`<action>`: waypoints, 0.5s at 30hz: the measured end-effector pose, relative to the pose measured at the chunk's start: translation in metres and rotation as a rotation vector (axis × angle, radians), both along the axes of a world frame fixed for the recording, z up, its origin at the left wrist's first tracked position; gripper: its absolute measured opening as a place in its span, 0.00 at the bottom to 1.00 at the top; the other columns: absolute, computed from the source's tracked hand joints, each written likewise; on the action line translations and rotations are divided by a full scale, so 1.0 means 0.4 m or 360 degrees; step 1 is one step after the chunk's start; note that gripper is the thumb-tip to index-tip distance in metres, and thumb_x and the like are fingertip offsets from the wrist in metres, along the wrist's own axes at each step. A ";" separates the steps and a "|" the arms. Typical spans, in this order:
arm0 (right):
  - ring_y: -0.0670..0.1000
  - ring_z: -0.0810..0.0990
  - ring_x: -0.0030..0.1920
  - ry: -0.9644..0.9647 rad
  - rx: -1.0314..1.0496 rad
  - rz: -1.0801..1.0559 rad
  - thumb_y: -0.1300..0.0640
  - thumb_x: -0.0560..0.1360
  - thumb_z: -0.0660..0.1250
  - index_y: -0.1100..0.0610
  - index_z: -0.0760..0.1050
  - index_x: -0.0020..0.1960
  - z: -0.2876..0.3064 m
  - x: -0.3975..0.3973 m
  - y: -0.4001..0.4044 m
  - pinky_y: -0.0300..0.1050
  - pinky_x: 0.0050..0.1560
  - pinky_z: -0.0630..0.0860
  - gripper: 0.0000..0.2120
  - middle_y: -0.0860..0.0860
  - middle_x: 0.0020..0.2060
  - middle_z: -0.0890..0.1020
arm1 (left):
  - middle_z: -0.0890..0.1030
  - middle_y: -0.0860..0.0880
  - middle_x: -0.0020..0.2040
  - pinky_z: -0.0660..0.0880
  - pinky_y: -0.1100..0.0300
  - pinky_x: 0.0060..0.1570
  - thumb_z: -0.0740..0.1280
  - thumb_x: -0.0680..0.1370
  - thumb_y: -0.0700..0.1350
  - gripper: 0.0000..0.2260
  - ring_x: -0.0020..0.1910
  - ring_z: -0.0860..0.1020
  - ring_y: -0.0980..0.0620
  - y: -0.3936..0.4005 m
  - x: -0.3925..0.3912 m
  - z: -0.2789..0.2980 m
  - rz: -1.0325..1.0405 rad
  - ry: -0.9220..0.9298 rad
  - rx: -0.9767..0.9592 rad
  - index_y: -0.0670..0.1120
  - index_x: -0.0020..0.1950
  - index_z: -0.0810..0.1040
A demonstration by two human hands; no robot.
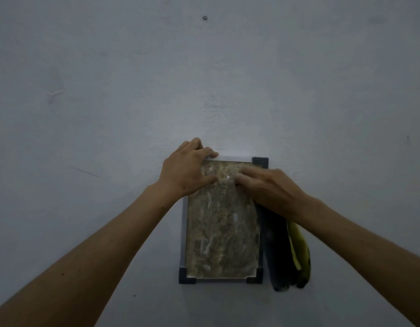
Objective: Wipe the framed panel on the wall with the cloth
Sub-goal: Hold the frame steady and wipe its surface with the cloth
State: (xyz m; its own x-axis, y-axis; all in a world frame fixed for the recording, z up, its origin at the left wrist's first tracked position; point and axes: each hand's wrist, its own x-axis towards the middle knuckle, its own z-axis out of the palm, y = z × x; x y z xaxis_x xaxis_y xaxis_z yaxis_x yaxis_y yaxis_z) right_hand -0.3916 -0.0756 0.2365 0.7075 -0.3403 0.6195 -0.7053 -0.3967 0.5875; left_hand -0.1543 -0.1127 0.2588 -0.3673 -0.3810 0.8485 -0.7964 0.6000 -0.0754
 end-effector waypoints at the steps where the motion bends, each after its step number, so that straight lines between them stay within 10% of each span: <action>1: 0.51 0.81 0.44 -0.0097 -0.0006 0.0034 0.56 0.80 0.63 0.56 0.76 0.56 -0.002 -0.002 0.002 0.49 0.36 0.82 0.07 0.53 0.52 0.80 | 0.68 0.56 0.52 0.70 0.59 0.45 0.74 0.72 0.61 0.27 0.53 0.68 0.57 0.000 0.000 0.000 -0.0001 0.0002 0.0000 0.56 0.70 0.75; 8: 0.50 0.83 0.45 0.0217 0.0215 -0.0051 0.55 0.75 0.71 0.52 0.75 0.57 -0.052 -0.016 0.006 0.38 0.38 0.78 0.12 0.51 0.52 0.80 | 0.67 0.56 0.51 0.70 0.59 0.45 0.74 0.72 0.61 0.27 0.53 0.68 0.57 0.000 0.003 0.000 -0.0003 0.0002 0.0011 0.56 0.70 0.75; 15: 0.51 0.79 0.40 -0.0597 0.0040 0.0087 0.59 0.81 0.64 0.58 0.75 0.52 -0.143 0.033 -0.004 0.47 0.38 0.82 0.03 0.53 0.49 0.78 | 0.68 0.56 0.51 0.70 0.59 0.46 0.74 0.72 0.61 0.28 0.52 0.66 0.58 -0.001 0.001 -0.001 -0.0001 0.0012 0.0017 0.56 0.70 0.76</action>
